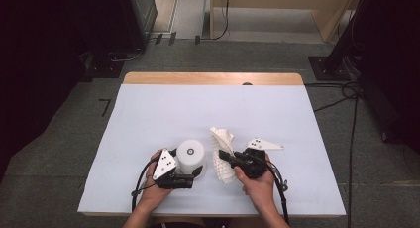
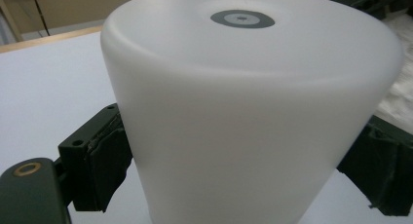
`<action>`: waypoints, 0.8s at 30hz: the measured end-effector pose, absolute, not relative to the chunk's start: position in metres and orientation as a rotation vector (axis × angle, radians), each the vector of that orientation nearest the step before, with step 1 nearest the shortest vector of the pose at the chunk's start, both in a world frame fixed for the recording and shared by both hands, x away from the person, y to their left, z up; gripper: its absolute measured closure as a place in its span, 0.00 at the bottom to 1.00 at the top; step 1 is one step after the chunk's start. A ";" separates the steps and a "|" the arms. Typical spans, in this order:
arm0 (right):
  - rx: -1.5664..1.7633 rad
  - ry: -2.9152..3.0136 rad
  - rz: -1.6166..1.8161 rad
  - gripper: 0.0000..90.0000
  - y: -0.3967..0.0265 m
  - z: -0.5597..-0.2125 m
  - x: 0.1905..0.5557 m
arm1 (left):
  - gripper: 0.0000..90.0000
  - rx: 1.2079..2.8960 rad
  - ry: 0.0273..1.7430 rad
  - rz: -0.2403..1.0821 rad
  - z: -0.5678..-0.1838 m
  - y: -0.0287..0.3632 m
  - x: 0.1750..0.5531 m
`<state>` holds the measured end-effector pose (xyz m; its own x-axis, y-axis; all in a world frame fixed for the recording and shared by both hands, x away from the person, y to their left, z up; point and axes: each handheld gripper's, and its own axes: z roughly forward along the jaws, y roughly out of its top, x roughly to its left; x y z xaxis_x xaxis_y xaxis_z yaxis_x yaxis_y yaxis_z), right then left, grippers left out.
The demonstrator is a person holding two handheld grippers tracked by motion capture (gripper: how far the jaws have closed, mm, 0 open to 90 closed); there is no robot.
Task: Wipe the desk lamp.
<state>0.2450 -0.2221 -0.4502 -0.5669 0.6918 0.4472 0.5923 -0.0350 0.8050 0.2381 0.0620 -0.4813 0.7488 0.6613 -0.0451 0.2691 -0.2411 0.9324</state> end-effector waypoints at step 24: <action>1.366 2.107 1.527 0.88 -0.219 -0.454 0.240 | 0.10 1.797 0.897 0.626 -0.478 0.037 0.224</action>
<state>0.2402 -0.2185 -0.4541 -0.5517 0.7642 0.3340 0.5552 0.0378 0.8308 0.2235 0.0366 -0.4780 0.5924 0.8055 0.0163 0.2923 -0.2338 0.9273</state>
